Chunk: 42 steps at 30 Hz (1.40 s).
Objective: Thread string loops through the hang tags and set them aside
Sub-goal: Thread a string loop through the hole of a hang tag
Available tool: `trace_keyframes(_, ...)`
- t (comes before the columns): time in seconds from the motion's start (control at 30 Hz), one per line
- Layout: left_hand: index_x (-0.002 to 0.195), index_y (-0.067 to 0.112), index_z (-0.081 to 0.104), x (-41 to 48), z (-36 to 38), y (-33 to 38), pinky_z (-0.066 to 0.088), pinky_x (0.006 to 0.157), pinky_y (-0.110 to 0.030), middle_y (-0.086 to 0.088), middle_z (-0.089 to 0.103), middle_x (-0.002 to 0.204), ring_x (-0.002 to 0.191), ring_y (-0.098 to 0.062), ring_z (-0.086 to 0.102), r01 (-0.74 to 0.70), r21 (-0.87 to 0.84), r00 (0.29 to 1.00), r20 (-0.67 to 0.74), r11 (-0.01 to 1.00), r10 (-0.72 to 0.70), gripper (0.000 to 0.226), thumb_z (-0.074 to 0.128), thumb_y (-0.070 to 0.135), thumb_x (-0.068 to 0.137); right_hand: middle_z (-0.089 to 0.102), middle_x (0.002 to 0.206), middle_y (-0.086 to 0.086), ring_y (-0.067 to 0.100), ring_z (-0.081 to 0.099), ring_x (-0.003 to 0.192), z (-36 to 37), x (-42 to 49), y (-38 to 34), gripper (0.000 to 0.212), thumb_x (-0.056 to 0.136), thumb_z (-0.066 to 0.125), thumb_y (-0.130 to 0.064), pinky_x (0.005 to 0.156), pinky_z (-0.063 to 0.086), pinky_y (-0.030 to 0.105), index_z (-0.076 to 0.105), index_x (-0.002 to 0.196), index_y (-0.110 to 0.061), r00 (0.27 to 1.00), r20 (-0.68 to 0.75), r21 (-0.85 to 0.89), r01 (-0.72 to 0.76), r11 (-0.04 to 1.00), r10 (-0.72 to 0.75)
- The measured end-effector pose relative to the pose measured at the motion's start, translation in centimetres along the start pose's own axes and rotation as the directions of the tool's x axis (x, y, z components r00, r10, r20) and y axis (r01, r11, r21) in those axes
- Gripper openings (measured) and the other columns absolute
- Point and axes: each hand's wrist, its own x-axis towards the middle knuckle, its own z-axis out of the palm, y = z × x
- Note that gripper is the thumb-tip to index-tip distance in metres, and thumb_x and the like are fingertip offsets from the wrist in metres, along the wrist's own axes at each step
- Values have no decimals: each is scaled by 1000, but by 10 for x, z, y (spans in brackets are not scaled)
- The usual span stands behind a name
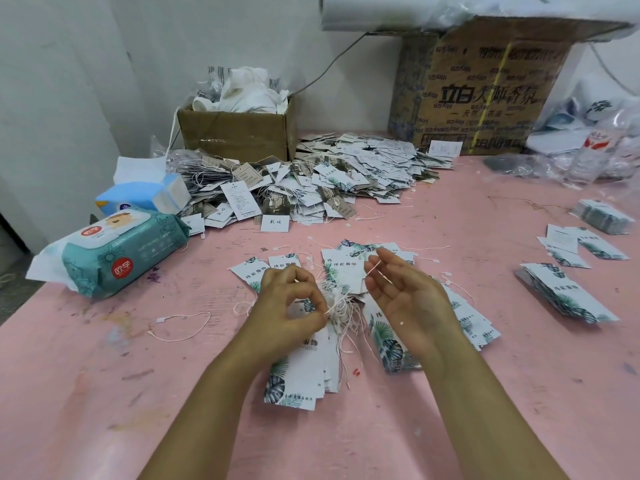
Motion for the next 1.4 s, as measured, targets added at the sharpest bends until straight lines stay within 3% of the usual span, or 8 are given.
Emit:
trace_keyframes(0.3,65,33,57,1,-1,-5,22,82,-3,7,52,91,98,-7,32,-53,159,997,65,986,43,31,71,7,77,65,69,9,16,62,59,-3,3,-6,16,85,52,9,55,55,23,63,94,4,992,-117,90,56,994,-45)
trace_keyframes(0.4,75,37,61,2,-4,-8,23,88,-19,12,51,96,101,-9,29,-51,254,996,84,966,30,13,70,28,75,54,60,4,8,46,45,-8,2,-12,19,85,52,10,37,36,17,66,91,0,982,-134,-251,99,963,-135)
trace_keyframes(0.5,84,49,53,1,-9,-10,18,84,-22,18,47,104,103,-6,26,8,329,987,148,944,-60,25,57,41,60,37,44,-6,5,27,35,-14,2,-14,20,86,51,8,33,21,14,68,87,-4,989,-66,-617,63,784,-132)
trace_keyframes(0.73,91,52,48,3,-14,-19,15,75,-21,18,45,110,107,-7,23,59,355,984,137,933,-115,31,70,43,72,48,37,-17,3,36,32,-26,7,-19,19,86,53,-2,34,24,12,69,82,-12,954,-31,-892,108,438,-298)
trace_keyframes(0.93,111,38,56,5,-12,-27,24,83,-25,16,49,108,108,-12,28,54,361,994,71,931,-85,33,67,40,80,50,59,-9,12,38,45,-36,9,-21,25,88,44,-4,48,26,25,66,92,-15,931,1,-981,72,181,-365)
trace_keyframes(1.0,115,34,57,6,-11,-29,27,86,-26,11,49,109,108,-12,28,62,383,995,46,921,-86,37,66,42,80,63,81,-1,19,55,65,-36,6,-22,18,86,54,-16,61,39,26,65,101,-16,950,-10,-995,22,100,-313)
trace_keyframes(1.13,110,31,61,6,-10,-29,24,80,-24,8,51,105,106,-11,29,68,352,998,-14,933,-67,34,69,41,78,54,129,6,24,53,112,-34,2,-20,60,74,74,-36,90,42,32,54,127,-15,991,-99,-995,-97,33,-87)
trace_keyframes(1.4,84,38,59,7,-12,-19,35,63,-6,14,55,95,76,4,46,70,23,982,-177,997,-65,32,78,16,71,55,129,7,25,55,109,-35,5,-16,54,80,69,-38,82,44,31,55,123,-9,987,-107,-991,-117,-70,-123)
